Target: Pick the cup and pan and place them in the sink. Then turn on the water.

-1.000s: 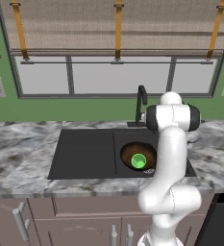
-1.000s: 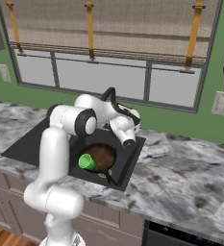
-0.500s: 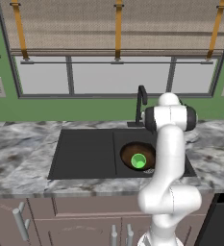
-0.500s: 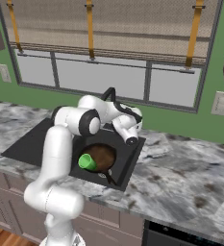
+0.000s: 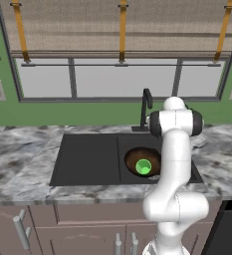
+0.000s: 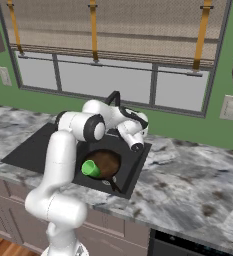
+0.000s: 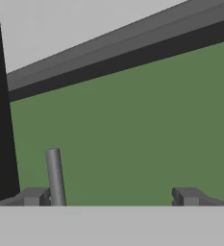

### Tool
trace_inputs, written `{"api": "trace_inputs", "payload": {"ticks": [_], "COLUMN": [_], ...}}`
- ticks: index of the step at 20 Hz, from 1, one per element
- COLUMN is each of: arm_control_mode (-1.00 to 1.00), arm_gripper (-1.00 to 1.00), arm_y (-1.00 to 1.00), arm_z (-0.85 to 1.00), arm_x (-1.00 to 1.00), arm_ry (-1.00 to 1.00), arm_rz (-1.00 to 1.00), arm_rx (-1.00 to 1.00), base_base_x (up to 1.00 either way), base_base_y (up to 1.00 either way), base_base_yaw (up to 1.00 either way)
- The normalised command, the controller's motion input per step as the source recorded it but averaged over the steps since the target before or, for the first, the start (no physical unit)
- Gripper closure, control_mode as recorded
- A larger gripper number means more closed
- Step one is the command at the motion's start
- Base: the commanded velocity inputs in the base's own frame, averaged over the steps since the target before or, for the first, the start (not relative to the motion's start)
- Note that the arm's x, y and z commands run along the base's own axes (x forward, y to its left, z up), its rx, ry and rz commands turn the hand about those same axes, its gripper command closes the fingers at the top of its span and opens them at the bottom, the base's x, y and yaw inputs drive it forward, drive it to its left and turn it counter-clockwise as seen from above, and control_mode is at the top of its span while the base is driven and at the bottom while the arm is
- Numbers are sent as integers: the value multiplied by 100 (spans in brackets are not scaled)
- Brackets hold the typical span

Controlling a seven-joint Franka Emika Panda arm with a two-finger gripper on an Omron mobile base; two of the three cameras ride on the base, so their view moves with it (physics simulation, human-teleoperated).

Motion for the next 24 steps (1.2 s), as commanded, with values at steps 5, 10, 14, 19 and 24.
{"api": "trace_inputs", "payload": {"ticks": [5,10,14,19,24], "arm_control_mode": [-100,-100,-100,-100,-100], "arm_gripper": [-100,-100,-100,-100,-100], "arm_y": [-2,-5,-28,-54,-67], "arm_z": [-2,-6,0,0,0], "arm_x": [17,15,4,0,0], "arm_ry": [-2,0,0,0,0], "arm_rz": [-9,-11,-10,-2,0], "arm_rx": [0,0,0,1,5], "base_base_x": [0,0,0,0,0], "base_base_y": [0,0,0,0,0], "base_base_yaw": [0,0,0,0,0]}}
